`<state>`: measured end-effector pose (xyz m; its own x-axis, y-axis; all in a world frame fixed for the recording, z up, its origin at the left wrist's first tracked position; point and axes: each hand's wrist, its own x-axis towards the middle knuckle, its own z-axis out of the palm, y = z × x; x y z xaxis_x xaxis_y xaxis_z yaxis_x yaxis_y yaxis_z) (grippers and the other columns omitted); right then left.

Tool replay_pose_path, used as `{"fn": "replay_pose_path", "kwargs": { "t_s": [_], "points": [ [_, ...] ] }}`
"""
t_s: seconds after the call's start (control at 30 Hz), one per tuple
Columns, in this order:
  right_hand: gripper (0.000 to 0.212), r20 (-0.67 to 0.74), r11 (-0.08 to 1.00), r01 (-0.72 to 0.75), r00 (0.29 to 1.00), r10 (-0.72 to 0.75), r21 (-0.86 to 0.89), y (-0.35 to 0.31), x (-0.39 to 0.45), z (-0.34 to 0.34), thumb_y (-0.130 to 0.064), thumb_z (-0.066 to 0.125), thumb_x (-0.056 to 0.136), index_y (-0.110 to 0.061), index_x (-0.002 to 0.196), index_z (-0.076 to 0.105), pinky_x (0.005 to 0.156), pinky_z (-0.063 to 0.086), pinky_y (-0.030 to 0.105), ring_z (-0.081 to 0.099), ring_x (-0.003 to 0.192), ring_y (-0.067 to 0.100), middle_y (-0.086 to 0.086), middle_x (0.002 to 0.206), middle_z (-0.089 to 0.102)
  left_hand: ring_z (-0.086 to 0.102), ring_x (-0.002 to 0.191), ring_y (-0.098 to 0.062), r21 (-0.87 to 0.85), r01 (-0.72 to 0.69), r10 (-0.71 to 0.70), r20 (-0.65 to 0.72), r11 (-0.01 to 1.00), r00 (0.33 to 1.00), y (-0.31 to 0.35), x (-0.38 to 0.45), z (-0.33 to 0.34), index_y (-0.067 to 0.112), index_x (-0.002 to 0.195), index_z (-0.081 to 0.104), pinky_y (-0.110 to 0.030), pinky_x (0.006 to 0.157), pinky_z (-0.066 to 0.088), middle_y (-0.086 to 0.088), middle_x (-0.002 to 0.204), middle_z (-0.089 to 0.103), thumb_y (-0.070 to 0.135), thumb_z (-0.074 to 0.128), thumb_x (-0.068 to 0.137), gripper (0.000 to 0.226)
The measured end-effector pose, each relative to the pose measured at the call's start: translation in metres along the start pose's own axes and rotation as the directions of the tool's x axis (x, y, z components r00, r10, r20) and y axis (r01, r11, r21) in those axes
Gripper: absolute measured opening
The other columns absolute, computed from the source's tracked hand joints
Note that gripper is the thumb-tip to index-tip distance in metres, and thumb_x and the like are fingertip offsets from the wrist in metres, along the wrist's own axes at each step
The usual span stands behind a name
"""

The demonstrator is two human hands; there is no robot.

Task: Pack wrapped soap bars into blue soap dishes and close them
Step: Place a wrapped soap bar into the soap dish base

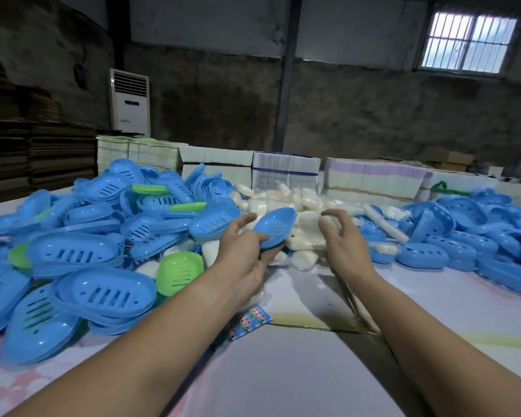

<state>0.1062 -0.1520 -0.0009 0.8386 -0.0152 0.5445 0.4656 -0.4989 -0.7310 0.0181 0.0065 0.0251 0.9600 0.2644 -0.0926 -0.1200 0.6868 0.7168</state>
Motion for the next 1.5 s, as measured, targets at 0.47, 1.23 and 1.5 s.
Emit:
{"fn": "replay_pose_path", "kwargs": {
  "t_s": [0.47,1.23,1.5],
  "points": [
    [0.015,0.048,0.887,0.237,0.959,-0.278,0.397,-0.045,-0.020,0.002,-0.036,0.054,0.099,-0.047,0.107,0.060,0.061,0.042,0.017,0.046,0.068,0.006,-0.001,0.078,0.052,0.062,0.103,-0.034,-0.158,0.046,-0.046,0.002,0.986,0.999,-0.004,-0.001,0.004,0.010,0.131,0.057,-0.040,0.079,0.058,-0.018,0.121,0.063,-0.024,0.030,0.084,0.064],
    [0.023,0.306,0.884,0.467,0.839,-0.450,0.018,-0.031,-0.026,0.003,-0.037,0.060,0.089,-0.036,0.112,0.063,0.085,0.048,0.042,0.056,0.094,0.013,-0.007,0.096,0.059,0.069,0.102,-0.027,-0.154,0.185,-0.177,0.063,0.971,0.982,-0.028,-0.010,0.004,0.011,0.132,0.059,-0.042,0.084,0.056,-0.014,0.111,0.073,0.047,0.036,0.106,0.050],
    [0.040,0.514,0.869,0.481,0.779,-0.360,-0.120,-0.032,-0.029,0.001,-0.052,0.038,0.095,-0.043,0.128,0.058,0.093,0.042,0.036,0.048,0.102,0.013,-0.011,0.101,0.062,0.065,0.114,-0.030,-0.192,0.231,-0.225,0.056,0.954,0.973,-0.027,-0.009,0.003,0.006,0.126,0.062,-0.041,0.097,0.051,-0.019,0.122,0.068,0.048,0.034,0.107,0.055]
  ]
}}
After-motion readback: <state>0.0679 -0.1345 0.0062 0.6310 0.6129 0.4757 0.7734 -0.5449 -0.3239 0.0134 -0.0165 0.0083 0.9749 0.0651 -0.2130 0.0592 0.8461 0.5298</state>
